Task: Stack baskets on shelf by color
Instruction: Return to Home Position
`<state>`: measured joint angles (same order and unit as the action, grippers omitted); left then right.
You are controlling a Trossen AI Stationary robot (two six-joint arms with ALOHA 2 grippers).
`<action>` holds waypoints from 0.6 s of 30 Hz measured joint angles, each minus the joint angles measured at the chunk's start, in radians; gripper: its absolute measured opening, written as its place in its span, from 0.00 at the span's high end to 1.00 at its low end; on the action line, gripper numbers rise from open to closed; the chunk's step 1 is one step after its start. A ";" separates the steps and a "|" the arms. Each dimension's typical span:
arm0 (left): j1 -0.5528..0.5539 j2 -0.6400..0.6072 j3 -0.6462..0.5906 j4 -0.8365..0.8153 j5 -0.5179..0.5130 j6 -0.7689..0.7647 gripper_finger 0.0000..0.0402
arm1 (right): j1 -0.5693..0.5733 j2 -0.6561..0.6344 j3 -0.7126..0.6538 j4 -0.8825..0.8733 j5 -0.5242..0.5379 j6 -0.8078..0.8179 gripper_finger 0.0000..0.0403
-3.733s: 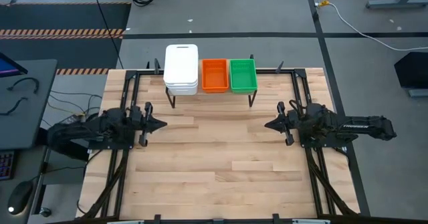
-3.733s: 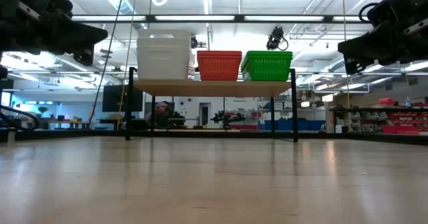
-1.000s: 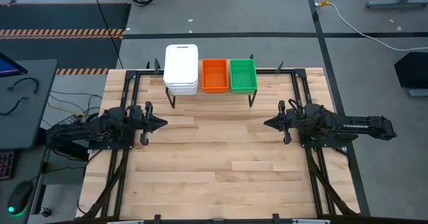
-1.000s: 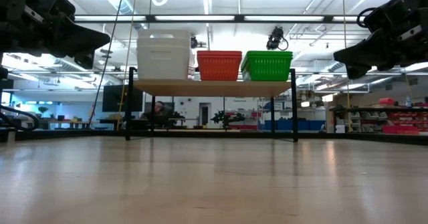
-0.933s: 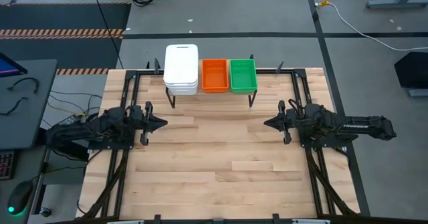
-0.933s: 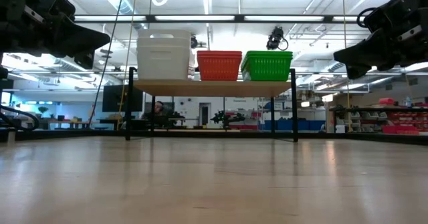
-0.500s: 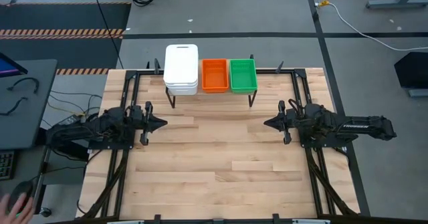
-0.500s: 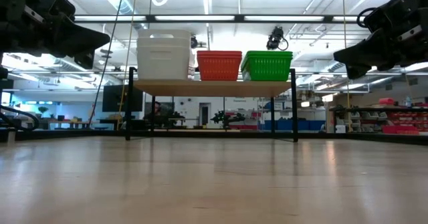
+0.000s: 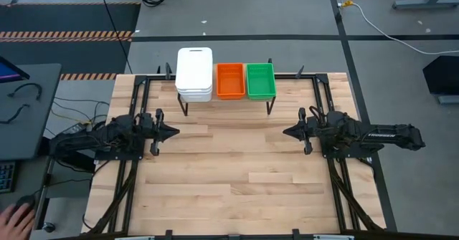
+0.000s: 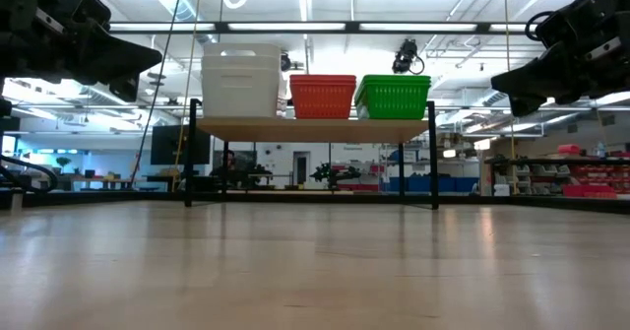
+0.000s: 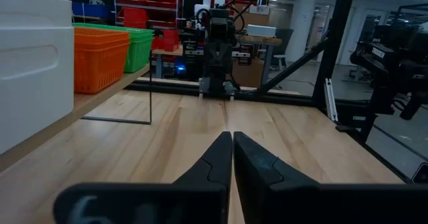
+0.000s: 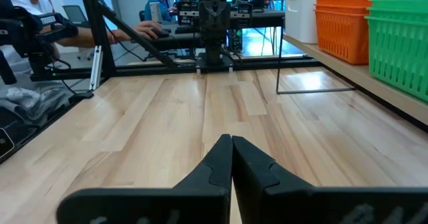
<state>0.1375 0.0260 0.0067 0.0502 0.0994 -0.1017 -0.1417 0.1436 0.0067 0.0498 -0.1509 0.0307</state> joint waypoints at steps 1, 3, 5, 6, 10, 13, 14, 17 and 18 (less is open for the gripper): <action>0.000 0.000 0.000 0.000 0.000 0.000 0.95 | 0.000 0.000 0.000 0.000 0.000 0.000 0.96; 0.000 0.000 0.000 0.000 0.000 0.000 0.95 | 0.000 0.000 0.000 0.000 0.000 0.000 0.96; 0.000 0.000 0.000 0.000 0.000 0.000 0.95 | 0.000 0.000 0.000 0.000 0.000 0.000 0.96; 0.000 0.000 0.000 0.000 0.000 0.000 0.95 | 0.000 0.000 0.000 0.000 0.000 0.000 0.96; 0.000 0.000 0.000 0.000 0.000 0.000 0.93 | 0.000 0.000 0.000 0.000 0.000 0.000 0.96; 0.000 0.000 0.000 0.000 0.000 0.000 0.92 | 0.000 0.000 0.000 0.000 0.000 0.000 0.96; 0.000 0.000 0.000 0.000 0.000 0.000 0.92 | 0.000 0.000 0.000 0.000 0.000 0.000 0.96; 0.000 0.000 0.000 0.000 0.000 0.000 0.93 | 0.000 0.000 0.000 0.000 0.000 0.000 0.96; 0.000 0.000 0.000 0.000 0.000 0.000 0.94 | 0.000 0.000 0.000 0.000 0.000 0.000 0.96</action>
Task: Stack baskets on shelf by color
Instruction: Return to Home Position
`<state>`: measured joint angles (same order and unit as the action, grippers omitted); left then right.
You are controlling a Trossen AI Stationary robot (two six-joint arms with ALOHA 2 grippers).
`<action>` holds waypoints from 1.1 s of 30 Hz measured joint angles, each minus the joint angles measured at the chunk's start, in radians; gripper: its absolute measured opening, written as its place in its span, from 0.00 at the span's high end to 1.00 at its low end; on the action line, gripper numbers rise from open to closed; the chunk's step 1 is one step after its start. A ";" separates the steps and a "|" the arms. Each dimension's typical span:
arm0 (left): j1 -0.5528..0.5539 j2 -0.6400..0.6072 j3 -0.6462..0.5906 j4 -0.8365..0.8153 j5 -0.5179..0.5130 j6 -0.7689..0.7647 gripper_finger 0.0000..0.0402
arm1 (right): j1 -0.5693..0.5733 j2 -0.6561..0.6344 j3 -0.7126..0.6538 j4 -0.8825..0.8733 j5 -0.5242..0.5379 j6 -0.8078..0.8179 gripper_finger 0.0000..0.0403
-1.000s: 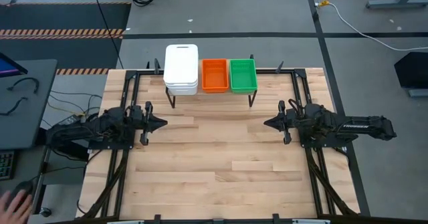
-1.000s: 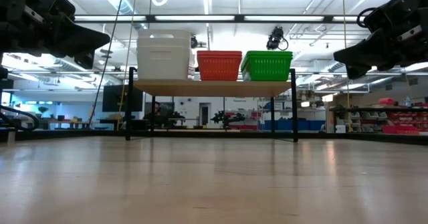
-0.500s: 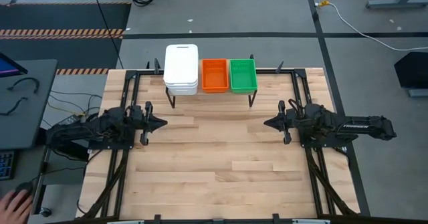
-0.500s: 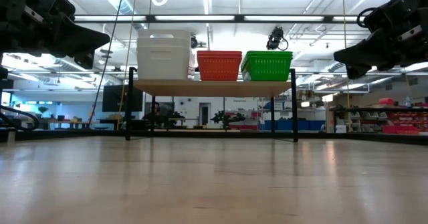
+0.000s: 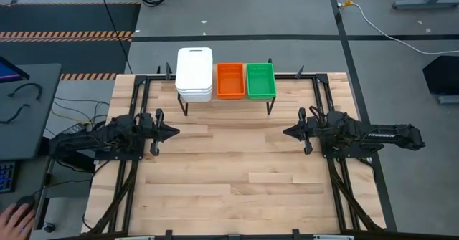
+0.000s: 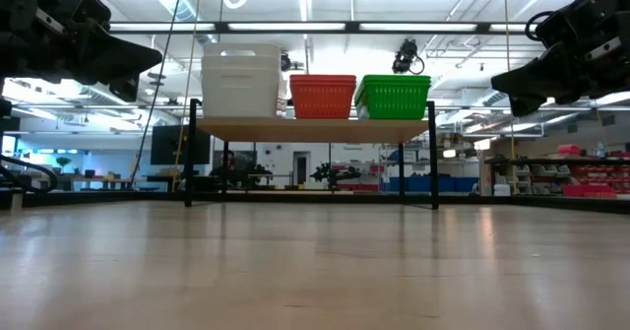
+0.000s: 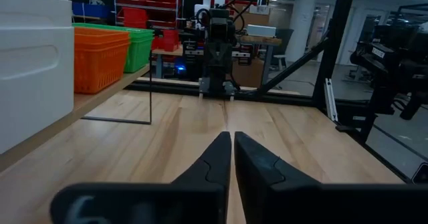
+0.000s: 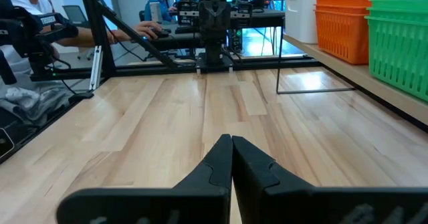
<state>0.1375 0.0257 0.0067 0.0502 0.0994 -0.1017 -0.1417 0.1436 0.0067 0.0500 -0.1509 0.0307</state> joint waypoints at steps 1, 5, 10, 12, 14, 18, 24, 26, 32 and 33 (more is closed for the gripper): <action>0.000 0.000 0.000 0.000 0.000 0.000 0.94 | 0.000 0.000 0.000 0.000 0.000 0.000 0.96; 0.000 0.000 0.000 0.000 0.000 0.000 0.95 | 0.000 0.000 0.000 0.000 0.000 0.000 0.96; 0.000 0.000 0.000 0.000 0.000 0.000 0.95 | 0.000 0.000 0.000 0.000 0.000 0.000 0.96; 0.000 0.000 0.000 0.000 0.000 0.000 0.94 | 0.000 0.000 0.000 0.000 0.000 0.000 0.96; 0.000 0.000 0.000 0.000 0.000 0.000 0.93 | 0.000 0.000 0.000 0.000 0.000 0.000 0.96; 0.000 0.000 0.000 0.000 0.000 0.000 0.92 | 0.000 0.000 0.000 0.000 0.000 0.000 0.96; 0.000 0.000 0.000 0.000 0.000 0.000 0.94 | 0.000 0.000 0.000 0.000 0.000 0.000 0.96; 0.000 0.000 0.000 0.000 0.000 0.000 0.95 | 0.000 0.000 0.000 0.000 0.000 0.000 0.96; 0.000 0.000 0.000 0.000 0.000 0.000 0.95 | 0.000 0.000 0.000 0.000 0.000 0.000 0.96; 0.000 0.000 0.000 0.000 0.000 0.000 0.94 | 0.000 0.000 0.000 0.000 0.000 0.000 0.96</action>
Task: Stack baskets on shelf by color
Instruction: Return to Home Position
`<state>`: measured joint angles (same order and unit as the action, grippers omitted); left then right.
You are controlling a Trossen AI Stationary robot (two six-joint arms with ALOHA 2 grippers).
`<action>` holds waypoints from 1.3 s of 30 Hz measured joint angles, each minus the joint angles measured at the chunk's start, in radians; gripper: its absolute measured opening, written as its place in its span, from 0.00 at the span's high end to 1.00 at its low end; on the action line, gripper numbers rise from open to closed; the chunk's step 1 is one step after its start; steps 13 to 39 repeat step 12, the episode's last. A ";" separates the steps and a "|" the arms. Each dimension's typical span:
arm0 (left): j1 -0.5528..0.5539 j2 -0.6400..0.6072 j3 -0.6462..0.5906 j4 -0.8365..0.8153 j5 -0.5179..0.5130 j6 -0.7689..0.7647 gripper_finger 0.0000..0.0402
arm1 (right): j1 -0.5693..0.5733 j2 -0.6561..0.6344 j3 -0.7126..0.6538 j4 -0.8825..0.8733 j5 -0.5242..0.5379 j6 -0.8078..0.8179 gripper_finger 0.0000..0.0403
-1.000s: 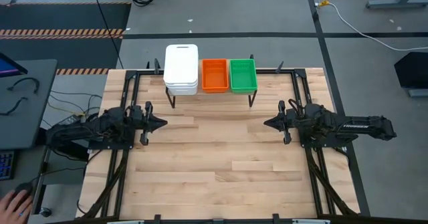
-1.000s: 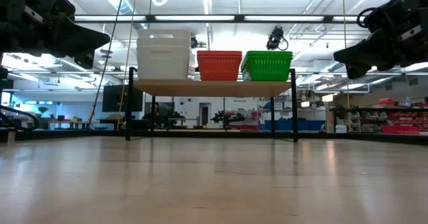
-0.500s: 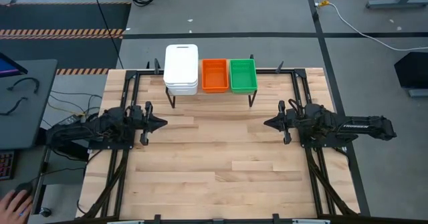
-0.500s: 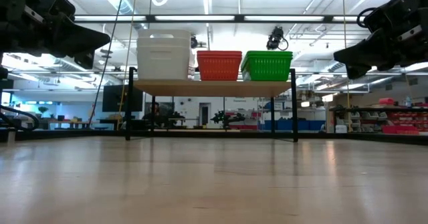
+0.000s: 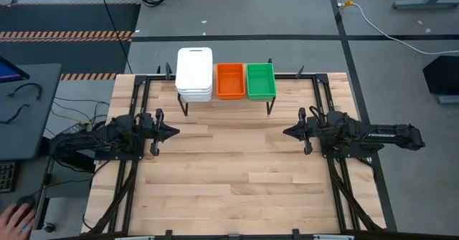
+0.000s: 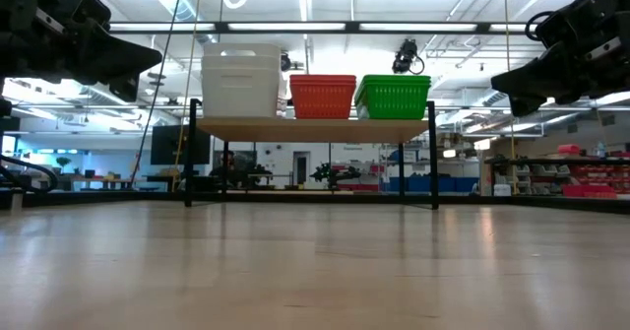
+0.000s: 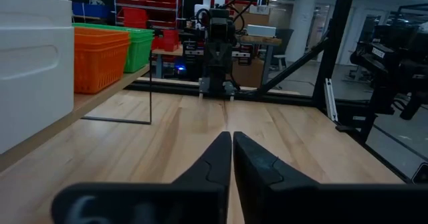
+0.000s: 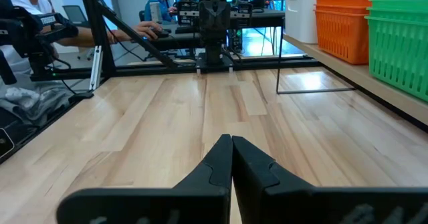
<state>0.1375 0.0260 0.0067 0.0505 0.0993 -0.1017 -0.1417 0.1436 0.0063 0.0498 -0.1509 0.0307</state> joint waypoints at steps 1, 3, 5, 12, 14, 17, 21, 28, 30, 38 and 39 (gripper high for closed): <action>0.000 0.000 0.000 0.000 0.000 0.000 0.94 | 0.000 0.000 0.000 0.000 0.000 0.000 0.96; 0.000 0.000 0.000 0.000 0.000 0.000 0.93 | 0.000 0.000 0.000 0.000 0.000 0.000 0.96; 0.000 0.000 0.000 0.000 0.000 0.000 0.92 | 0.000 0.000 0.000 0.000 0.000 0.000 0.96; 0.000 0.000 0.000 0.000 0.000 0.000 0.94 | 0.000 0.000 0.000 0.000 0.000 0.000 0.96; 0.000 0.000 0.000 0.000 0.000 0.000 0.94 | 0.000 0.000 0.000 0.000 0.000 0.000 0.96; 0.000 0.000 0.000 0.000 0.000 0.000 0.94 | 0.000 0.000 0.000 0.000 0.000 0.000 0.96; 0.000 0.000 0.000 0.000 0.000 0.000 0.94 | 0.000 0.000 0.000 0.000 0.000 0.000 0.96; 0.000 0.000 0.000 0.000 0.000 0.000 0.94 | 0.000 0.000 0.000 0.000 0.000 0.000 0.96; 0.000 0.000 0.000 0.000 0.000 0.000 0.94 | 0.000 0.000 0.000 0.000 0.000 0.000 0.96; 0.000 0.000 0.000 0.000 0.000 0.000 0.94 | 0.000 0.000 0.000 0.000 0.000 0.000 0.96; 0.000 0.000 0.000 0.000 0.000 0.000 0.94 | 0.000 0.000 0.000 0.000 0.000 0.000 0.96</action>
